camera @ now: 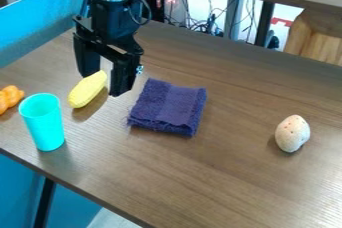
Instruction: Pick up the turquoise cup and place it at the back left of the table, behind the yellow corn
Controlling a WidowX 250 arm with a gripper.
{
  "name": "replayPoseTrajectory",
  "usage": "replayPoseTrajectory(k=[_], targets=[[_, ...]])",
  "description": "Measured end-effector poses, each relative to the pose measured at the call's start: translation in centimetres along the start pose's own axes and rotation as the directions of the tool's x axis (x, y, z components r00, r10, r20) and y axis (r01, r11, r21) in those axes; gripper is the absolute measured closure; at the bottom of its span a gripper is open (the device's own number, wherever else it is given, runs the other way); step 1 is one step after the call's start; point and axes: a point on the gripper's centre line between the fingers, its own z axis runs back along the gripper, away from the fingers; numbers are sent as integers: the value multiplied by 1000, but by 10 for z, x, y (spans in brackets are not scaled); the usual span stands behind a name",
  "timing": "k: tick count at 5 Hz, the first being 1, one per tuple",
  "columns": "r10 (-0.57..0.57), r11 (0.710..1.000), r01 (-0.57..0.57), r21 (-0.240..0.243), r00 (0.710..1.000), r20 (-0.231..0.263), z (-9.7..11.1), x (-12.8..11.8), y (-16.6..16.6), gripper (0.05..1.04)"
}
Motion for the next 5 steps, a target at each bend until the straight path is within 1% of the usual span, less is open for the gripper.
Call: replayPoseTrajectory(k=[1,2,3,4,5], targets=[[-5,1000,5,-6,1000,-30,-8,-2,-2,81],[-23,1000,23,3,999,-23,0,-16,5,81],[-2,999,3,45,999,-39,2,-35,28,81],[-5,997,9,79,999,-52,-3,-51,41,81],[-17,997,23,69,996,-86,-16,-50,46,81]])
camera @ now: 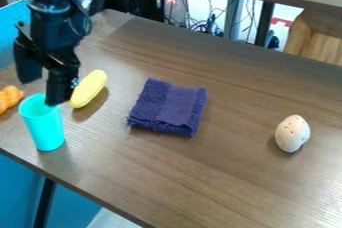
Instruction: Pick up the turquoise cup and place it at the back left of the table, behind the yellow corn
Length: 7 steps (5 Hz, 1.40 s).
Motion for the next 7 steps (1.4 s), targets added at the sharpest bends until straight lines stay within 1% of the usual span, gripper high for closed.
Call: replayPoseTrajectory(k=[1,2,3,4,5,6,7], targets=[[-44,998,42,-42,998,-39,-26,4,-4,81],[-78,993,74,-89,996,-44,-42,12,-12,81],[-114,990,112,-83,993,-19,-42,19,-17,81],[-123,989,120,-83,992,-25,-50,24,-22,121],[-124,989,121,-80,992,-32,-58,27,-21,395],[-122,990,118,-79,992,-37,-58,26,-20,689],[-92,993,89,-78,995,-36,-52,23,-15,896]])
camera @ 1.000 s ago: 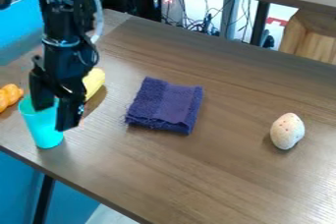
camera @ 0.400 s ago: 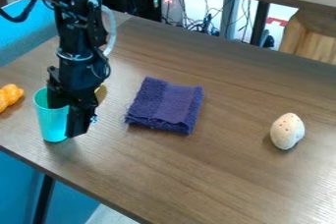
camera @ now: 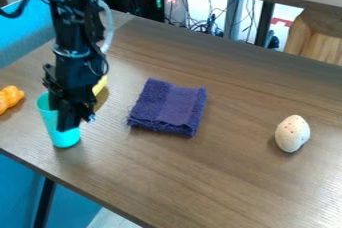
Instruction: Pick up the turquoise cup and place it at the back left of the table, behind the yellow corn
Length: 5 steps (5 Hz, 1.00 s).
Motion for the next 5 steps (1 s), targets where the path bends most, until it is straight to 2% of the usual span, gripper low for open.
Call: replayPoseTrajectory(k=[1,2,4,5], targets=[[8,1000,-9,13,996,84,37,4,6,959],[56,998,-55,-13,985,164,72,10,30,966],[103,993,-92,-70,982,160,68,49,94,966],[162,985,-153,-76,978,132,56,52,130,966]])
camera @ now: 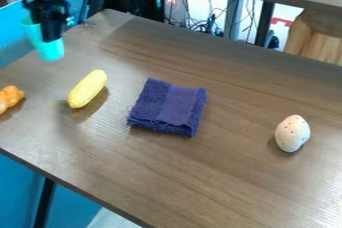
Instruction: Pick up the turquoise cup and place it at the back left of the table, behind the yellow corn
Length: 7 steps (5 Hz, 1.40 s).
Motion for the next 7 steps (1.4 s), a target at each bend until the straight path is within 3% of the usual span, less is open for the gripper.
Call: replayPoseTrajectory(k=[3,5,6,7], targets=[[59,997,-52,52,988,-143,-52,1,35,966],[38,998,-31,48,988,-149,-60,2,32,943],[16,999,-7,51,985,-174,-65,1,23,729],[11,1000,-9,15,990,-142,-59,-4,13,414]])
